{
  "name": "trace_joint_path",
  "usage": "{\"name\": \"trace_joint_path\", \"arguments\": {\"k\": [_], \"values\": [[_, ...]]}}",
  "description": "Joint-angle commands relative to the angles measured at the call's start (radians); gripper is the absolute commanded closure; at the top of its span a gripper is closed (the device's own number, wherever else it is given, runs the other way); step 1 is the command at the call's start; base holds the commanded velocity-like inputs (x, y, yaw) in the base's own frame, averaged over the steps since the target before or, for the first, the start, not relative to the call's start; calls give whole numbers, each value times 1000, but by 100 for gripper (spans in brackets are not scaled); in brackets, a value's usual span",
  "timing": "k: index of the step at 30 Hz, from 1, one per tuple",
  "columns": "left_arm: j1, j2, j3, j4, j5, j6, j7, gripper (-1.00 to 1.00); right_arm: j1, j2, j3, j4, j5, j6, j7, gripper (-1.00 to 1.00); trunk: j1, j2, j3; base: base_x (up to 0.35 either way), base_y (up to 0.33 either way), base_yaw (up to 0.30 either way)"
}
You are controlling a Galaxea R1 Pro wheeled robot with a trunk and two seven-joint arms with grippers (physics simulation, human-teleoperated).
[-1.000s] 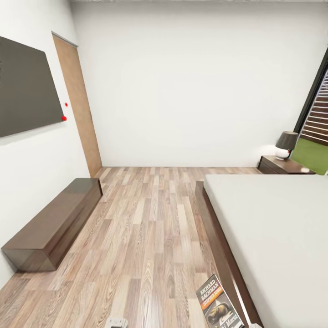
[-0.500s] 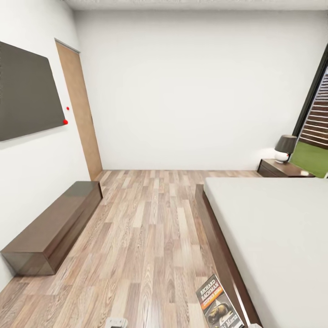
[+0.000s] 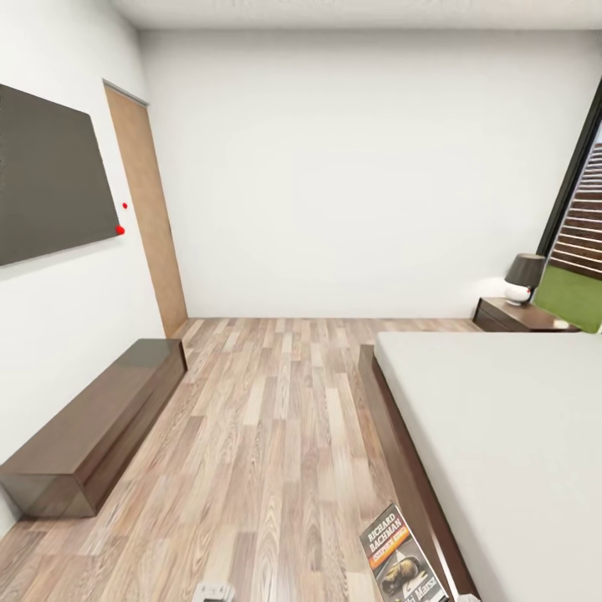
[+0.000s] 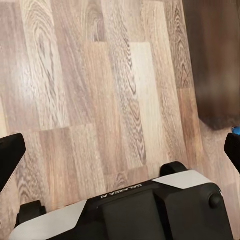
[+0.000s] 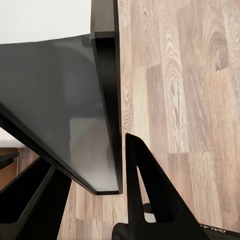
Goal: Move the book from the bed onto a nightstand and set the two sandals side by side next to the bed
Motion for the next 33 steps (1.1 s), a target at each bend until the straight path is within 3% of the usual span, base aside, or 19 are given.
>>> {"name": "trace_joint_path", "arguments": {"k": [1,33], "values": [[-1,0,-8,1,8,-2,-3,-100,-1,-1,6,0,-11,6,3,100,1,-2,-2,294,0,0],[-1,0,-8,0,9,-1,-3,-100,-1,-1,6,0,-11,6,1,100,1,-2,-1,329,0,0]]}}
